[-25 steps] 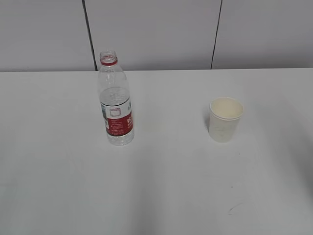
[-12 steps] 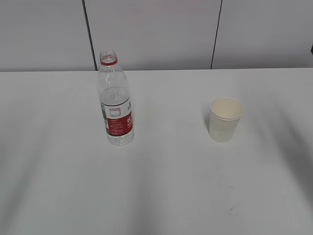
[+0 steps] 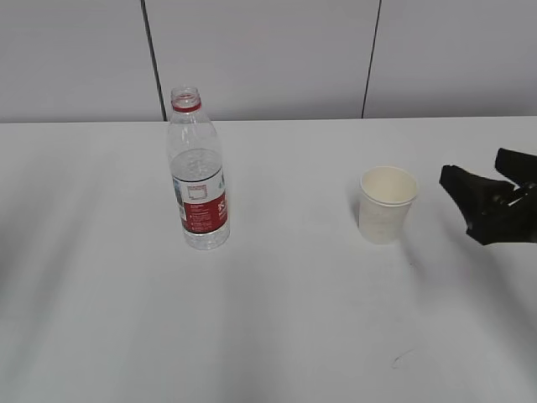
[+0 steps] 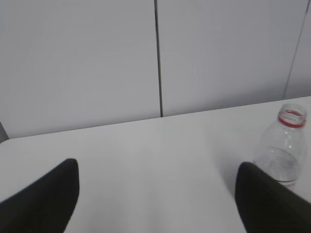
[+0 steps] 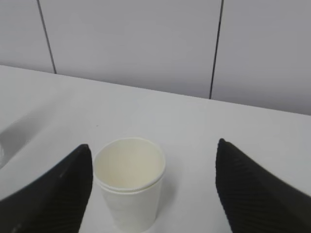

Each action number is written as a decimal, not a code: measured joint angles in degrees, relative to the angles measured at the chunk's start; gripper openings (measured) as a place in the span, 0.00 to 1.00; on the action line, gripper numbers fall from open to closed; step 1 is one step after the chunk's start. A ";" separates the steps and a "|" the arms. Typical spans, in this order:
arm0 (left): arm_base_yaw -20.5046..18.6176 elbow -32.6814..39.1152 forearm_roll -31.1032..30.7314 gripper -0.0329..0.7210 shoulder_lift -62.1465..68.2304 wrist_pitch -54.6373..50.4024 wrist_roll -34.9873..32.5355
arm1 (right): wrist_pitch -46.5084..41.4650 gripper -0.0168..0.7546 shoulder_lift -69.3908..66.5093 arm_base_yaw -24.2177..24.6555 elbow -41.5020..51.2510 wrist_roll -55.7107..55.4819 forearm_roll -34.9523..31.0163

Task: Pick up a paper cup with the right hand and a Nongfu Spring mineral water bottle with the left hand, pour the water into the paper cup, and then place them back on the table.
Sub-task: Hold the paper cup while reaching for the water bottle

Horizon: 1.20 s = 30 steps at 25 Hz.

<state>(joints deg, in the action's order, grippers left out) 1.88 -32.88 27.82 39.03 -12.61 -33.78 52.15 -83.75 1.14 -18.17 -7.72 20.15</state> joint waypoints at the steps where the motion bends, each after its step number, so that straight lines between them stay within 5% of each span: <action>1: 0.00 0.00 0.13 0.82 1.54 1.36 -0.11 | 1.64 0.77 -2.06 0.00 0.00 -0.04 0.62; 8: 0.74 0.06 0.52 0.81 7.84 9.05 -0.24 | 12.45 0.77 -15.28 0.00 0.00 -0.88 2.33; 22: 27.28 7.26 -2.15 0.76 14.13 36.12 3.63 | 13.42 0.77 -26.04 0.00 -0.31 -1.58 2.33; 30: 30.40 11.27 -5.96 0.76 20.60 44.18 11.74 | 13.63 0.77 -31.06 0.00 -0.44 -1.58 2.74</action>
<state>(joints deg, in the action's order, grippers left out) 32.28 -21.61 21.85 59.63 31.57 -22.04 65.78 -114.81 1.14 -18.62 -9.31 22.89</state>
